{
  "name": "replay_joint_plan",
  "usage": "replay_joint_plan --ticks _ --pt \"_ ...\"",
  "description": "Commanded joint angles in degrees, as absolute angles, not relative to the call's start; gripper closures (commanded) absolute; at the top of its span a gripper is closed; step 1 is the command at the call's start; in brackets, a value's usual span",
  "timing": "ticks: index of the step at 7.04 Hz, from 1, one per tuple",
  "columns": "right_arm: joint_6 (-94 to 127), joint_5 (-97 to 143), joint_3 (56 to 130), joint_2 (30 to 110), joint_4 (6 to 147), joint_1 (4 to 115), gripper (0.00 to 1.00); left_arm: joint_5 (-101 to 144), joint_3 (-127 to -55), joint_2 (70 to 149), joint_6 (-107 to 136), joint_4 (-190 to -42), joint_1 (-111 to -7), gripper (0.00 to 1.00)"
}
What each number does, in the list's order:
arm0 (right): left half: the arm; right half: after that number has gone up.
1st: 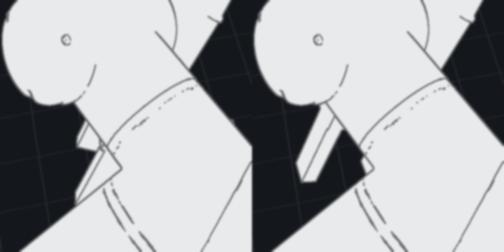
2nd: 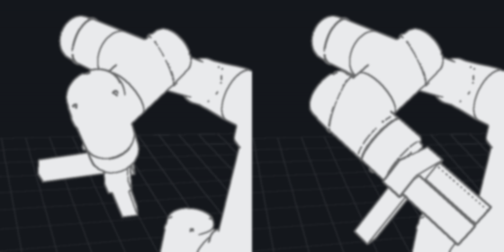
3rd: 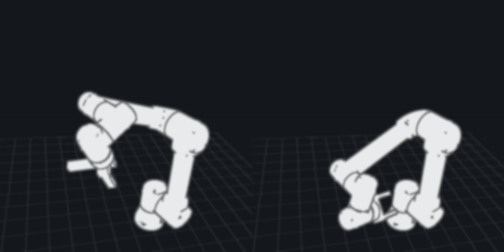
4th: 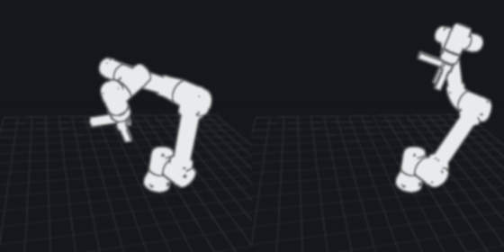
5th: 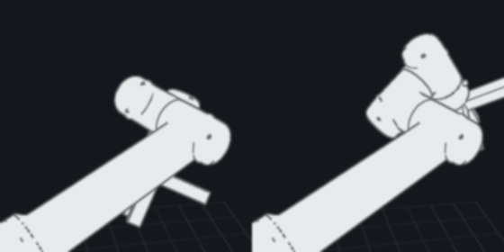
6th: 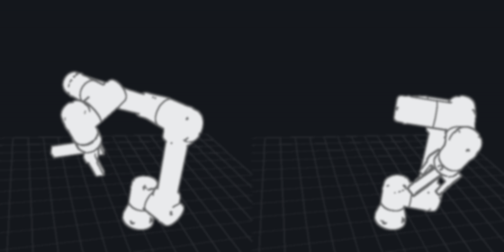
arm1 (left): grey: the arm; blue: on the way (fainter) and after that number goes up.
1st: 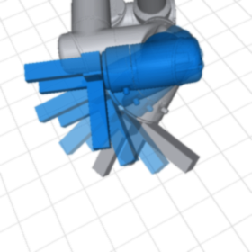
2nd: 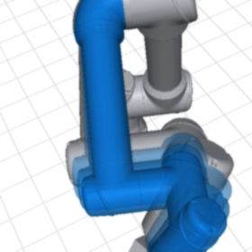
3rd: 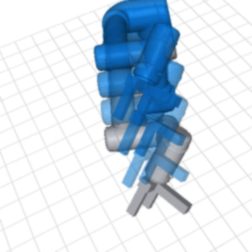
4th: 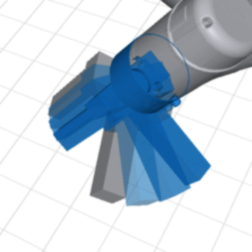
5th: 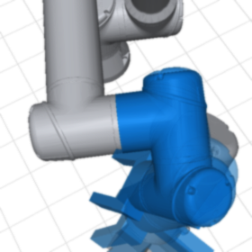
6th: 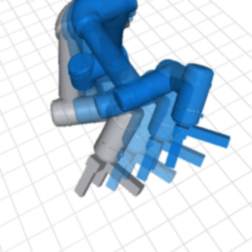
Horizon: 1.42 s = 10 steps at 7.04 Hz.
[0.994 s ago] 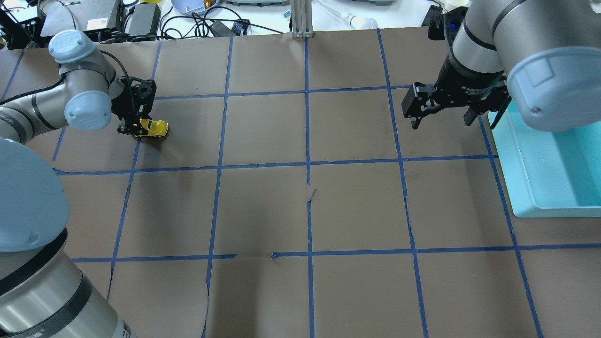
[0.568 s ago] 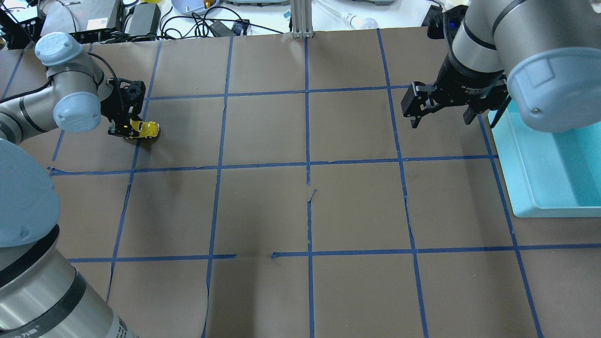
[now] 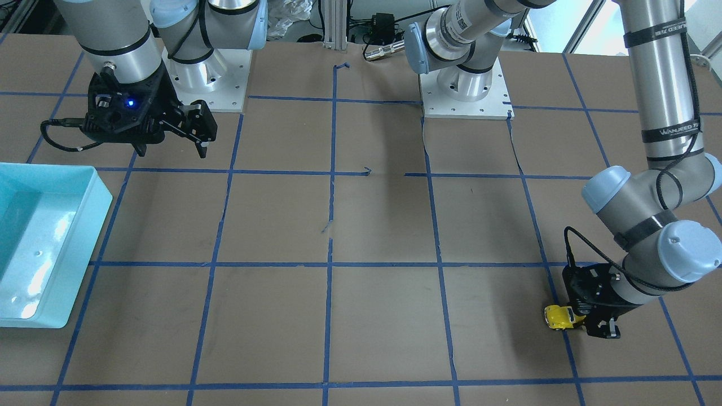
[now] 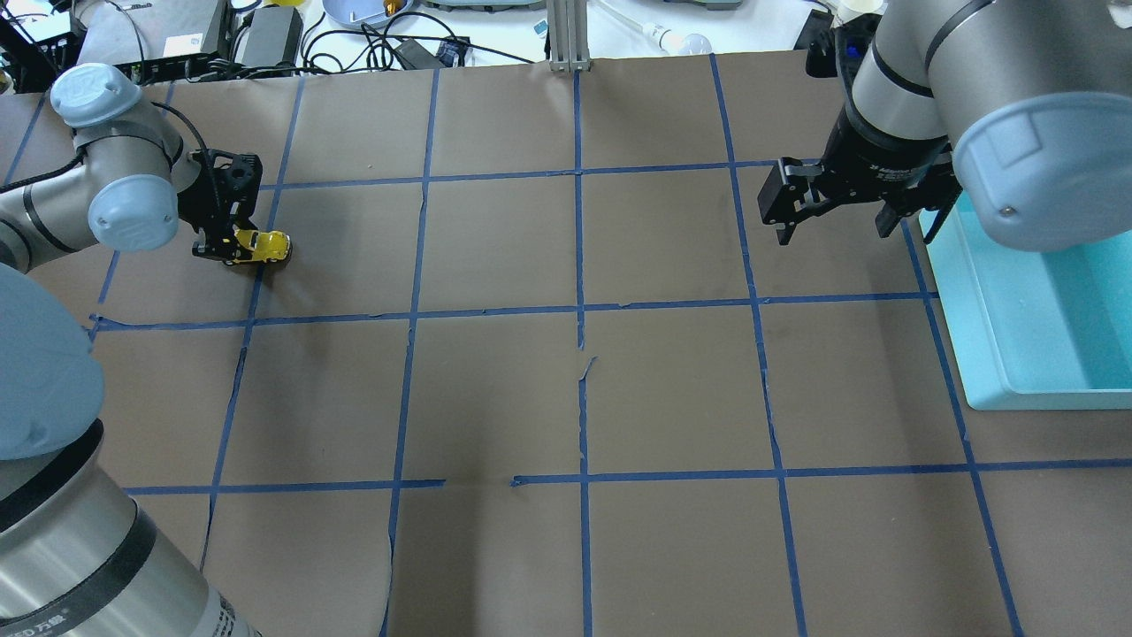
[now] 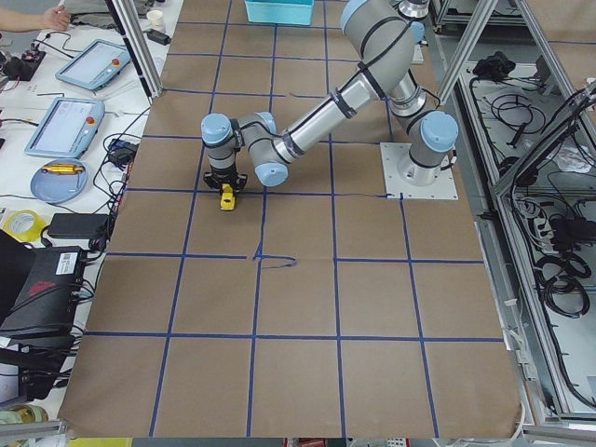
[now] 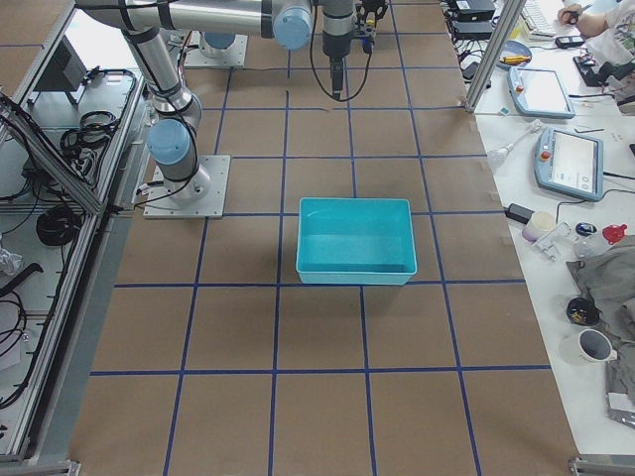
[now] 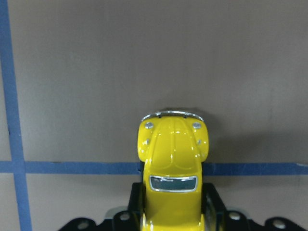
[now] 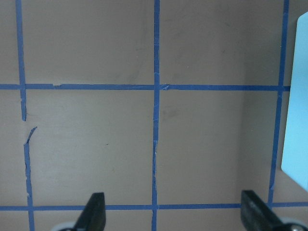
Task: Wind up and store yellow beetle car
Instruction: 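Hold the yellow car with the left gripper and pull it backward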
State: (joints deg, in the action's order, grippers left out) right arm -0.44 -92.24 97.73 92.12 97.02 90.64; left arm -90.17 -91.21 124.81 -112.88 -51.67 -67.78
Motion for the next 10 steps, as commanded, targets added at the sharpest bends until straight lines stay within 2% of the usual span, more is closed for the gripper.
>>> replay_joint_plan --ticks 1,10 --pt "-0.8 -92.4 98.0 91.8 97.0 90.6 0.00 -90.2 -91.2 124.9 -114.2 -51.7 -66.8 0.93" --pt "-0.9 -92.2 98.0 91.8 97.2 90.7 0.00 -90.2 -90.9 124.9 -114.4 -51.7 -65.7 0.91"
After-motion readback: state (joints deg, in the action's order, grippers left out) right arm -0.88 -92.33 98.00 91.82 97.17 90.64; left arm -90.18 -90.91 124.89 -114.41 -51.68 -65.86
